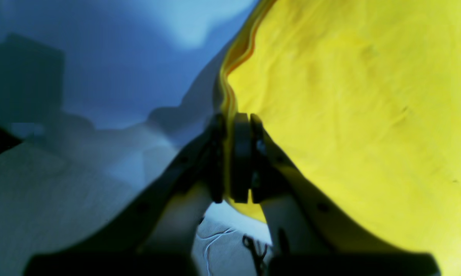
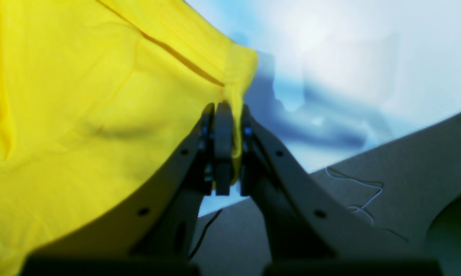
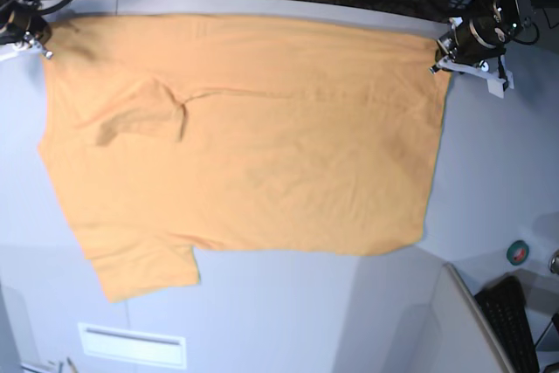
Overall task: Layout the t-shirt on the table in an organized manner, then fold the t-shirt properly
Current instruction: 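Lift the shirt corners and pull them apart to flatten the shirt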
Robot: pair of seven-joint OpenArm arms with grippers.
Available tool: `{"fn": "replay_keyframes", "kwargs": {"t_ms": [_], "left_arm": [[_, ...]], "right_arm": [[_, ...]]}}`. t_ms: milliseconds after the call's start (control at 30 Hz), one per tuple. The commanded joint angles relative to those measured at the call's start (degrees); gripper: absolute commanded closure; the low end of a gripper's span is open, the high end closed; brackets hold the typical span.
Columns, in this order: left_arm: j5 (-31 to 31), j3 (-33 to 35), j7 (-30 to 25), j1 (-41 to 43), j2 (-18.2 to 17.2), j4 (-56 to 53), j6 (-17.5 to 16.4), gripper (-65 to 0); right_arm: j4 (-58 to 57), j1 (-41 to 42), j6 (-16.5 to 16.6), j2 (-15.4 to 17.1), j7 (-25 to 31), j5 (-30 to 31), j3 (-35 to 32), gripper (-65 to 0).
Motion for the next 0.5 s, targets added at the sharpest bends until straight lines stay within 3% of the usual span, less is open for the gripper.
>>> {"fn": "replay_keyframes", "kwargs": {"t_ms": [0,467], "left_arm": [[-0.10,-0.42,-0.77,-0.11,-0.83,0.98,-0.05,0.0],[-0.10,-0.51,-0.77,0.86,-0.83,1.07,-0.05,0.0]], "right_arm": [[1.07,-0.07,0.07,0.90,0.66,0.12,0.43,0.0],[1.07,-0.77,0.07,0.90,0.22,0.04,0.52,0.0]]}}
